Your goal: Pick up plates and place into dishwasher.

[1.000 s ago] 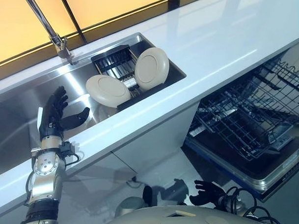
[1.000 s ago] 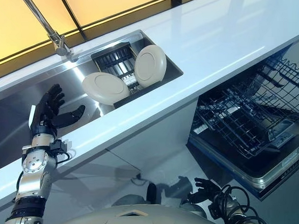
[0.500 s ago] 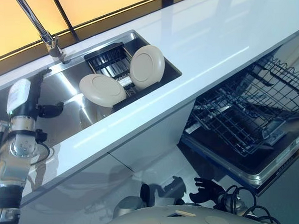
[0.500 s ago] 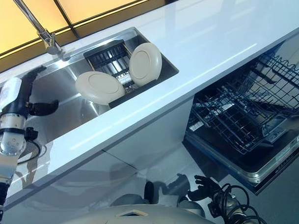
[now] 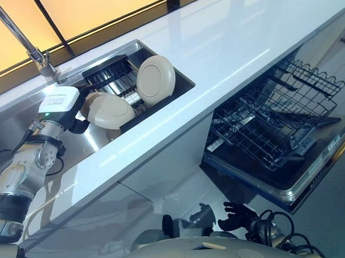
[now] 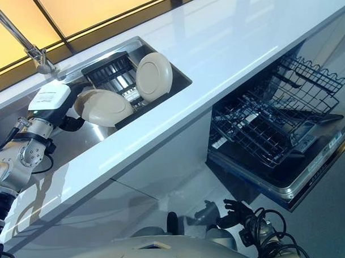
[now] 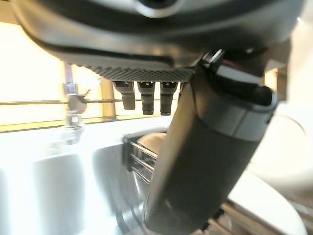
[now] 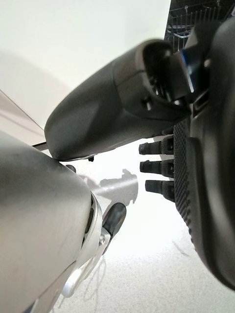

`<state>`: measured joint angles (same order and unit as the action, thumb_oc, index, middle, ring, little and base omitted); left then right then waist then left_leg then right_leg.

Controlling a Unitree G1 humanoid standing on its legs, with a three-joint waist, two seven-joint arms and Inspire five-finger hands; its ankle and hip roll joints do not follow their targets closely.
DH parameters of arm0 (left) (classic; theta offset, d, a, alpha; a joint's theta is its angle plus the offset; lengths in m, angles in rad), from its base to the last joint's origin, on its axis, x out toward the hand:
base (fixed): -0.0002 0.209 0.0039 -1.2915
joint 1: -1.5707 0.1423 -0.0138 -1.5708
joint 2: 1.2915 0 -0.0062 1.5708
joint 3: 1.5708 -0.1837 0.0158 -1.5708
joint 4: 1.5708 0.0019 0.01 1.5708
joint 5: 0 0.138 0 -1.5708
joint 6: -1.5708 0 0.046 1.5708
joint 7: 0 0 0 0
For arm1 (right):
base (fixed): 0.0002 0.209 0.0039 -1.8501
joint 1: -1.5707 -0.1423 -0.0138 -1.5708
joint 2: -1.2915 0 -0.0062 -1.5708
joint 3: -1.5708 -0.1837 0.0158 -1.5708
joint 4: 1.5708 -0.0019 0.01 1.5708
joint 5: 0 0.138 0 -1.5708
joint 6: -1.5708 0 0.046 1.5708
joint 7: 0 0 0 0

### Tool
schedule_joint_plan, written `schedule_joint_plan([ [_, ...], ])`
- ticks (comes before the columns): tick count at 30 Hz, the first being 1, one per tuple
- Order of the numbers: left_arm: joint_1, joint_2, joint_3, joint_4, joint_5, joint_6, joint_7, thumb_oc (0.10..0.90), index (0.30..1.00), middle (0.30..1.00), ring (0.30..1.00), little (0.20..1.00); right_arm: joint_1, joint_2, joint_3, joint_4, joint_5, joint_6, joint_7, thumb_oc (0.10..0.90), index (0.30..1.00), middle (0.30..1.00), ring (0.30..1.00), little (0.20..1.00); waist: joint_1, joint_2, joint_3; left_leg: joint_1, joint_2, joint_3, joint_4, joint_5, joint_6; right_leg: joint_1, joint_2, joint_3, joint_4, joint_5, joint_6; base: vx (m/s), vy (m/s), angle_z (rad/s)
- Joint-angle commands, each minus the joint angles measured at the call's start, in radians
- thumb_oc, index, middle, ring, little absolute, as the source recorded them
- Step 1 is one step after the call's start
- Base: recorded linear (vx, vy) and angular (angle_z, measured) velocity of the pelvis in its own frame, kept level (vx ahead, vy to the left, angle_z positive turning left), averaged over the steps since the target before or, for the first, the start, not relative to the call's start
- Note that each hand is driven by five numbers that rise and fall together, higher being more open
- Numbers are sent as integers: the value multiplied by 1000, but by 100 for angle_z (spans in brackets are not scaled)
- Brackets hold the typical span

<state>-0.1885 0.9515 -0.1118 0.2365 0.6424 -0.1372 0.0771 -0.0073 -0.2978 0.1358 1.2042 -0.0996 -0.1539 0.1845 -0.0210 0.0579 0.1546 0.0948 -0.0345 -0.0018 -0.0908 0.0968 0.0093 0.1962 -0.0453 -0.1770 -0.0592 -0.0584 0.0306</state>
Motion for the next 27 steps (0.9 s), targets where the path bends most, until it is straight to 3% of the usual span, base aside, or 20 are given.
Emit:
schedule_joint_plan([
  [1, -179, 112, 51, 46, 70, 12, 5, 800, 900, 900, 900, 900, 16, -61, 48, -13, -6, -7, 14, 800, 900, 900, 900, 900, -10, 41, -31, 41, -66, 65, 9, -161, 23, -120, 42, 19, 158, -73, 57, 0, 0, 0],
  [8, -230, 166, -4, 90, 166, 24, -97, 800, 900, 900, 900, 900, 14, -69, 52, -17, -1, 3, 12, 800, 900, 900, 900, 900, -18, 48, -26, 37, -66, 72, 13, -160, 24, -127, 41, 23, 162, -68, 62, 5, 3, -5],
  [15, -284, 181, -55, 127, 189, 35, -62, 800, 900, 900, 900, 900, 7, -72, 63, -26, 10, 15, 14, 800, 900, 900, 900, 900, -24, 49, -22, 32, -69, 75, 16, -161, 25, -133, 40, 26, 166, -68, 63, 0, 0, 0],
  [18, -300, 170, -68, 149, 116, 34, 17, 800, 900, 900, 900, 900, 7, -69, 66, -25, 17, 16, 11, 800, 900, 900, 900, 900, -28, 46, -21, 31, -68, 78, 15, -161, 26, -137, 41, 30, 166, -66, 64, 0, 0, 0],
  [19, -299, 162, -65, 152, 84, 30, 45, 740, 848, 848, 848, 840, 8, -67, 66, -25, 19, 16, 11, 800, 900, 900, 900, 900, -29, 45, -21, 31, -68, 79, 15, -161, 26, -137, 41, 31, 165, -66, 64, 0, 0, 0],
  [20, -297, 156, -64, 155, 47, 24, 71, 525, 665, 665, 665, 625, 9, -66, 68, -26, 22, 17, 10, 800, 900, 900, 900, 900, -29, 43, -21, 30, -68, 80, 14, -160, 26, -137, 43, 32, 164, -65, 63, 0, 0, 0],
  [21, -294, 149, -58, 156, 1, 17, 106, 427, 580, 580, 580, 527, 11, -64, 67, -26, 23, 17, 9, 800, 900, 900, 900, 900, -29, 42, -21, 30, -68, 81, 14, -160, 26, -136, 44, 34, 163, -66, 63, 0, 0, 0],
  [22, -291, 135, -49, 156, -42, -1, 152, 396, 554, 554, 554, 496, 14, -63, 67, -24, 23, 15, 8, 800, 900, 900, 900, 900, -30, 40, -20, 30, -67, 82, 14, -160, 26, -136, 45, 35, 162, -65, 62, 0, 0, 0],
  [23, -288, 125, -42, 154, -63, -6, 178, 232, 413, 413, 413, 332, 15, -62, 66, -23, 22, 14, 8, 800, 900, 900, 900, 900, -31, 38, -20, 30, -66, 83, 14, -161, 26, -137, 45, 36, 162, -65, 62, 0, 0, 0],
  [24, -284, 115, -35, 151, -82, -19, 209, 232, 413, 413, 413, 332, 16, -62, 65, -22, 20, 14, 8, 800, 900, 900, 900, 900, -31, 37, -20, 29, -65, 85, 14, -161, 25, -137, 46, 37, 162, -65, 62, 0, 0, 0],
  [25, -277, 99, -26, 145, -116, -39, 252, 100, 300, 300, 300, 200, 19, -58, 64, -21, 17, 12, 6, 800, 900, 900, 900, 900, -32, 35, -20, 30, -65, 86, 13, -162, 25, -138, 47, 39, 161, -64, 62, 0, 0, 0],
  [27, -270, 68, -9, 124, -140, -60, 308, 100, 300, 300, 300, 200, 23, -52, 66, -19, 17, 7, 3, 800, 900, 900, 900, 900, -34, 31, -18, 31, -63, 89, 13, -161, 25, -138, 48, 40, 162, -65, 62, 0, 0, 0],
])
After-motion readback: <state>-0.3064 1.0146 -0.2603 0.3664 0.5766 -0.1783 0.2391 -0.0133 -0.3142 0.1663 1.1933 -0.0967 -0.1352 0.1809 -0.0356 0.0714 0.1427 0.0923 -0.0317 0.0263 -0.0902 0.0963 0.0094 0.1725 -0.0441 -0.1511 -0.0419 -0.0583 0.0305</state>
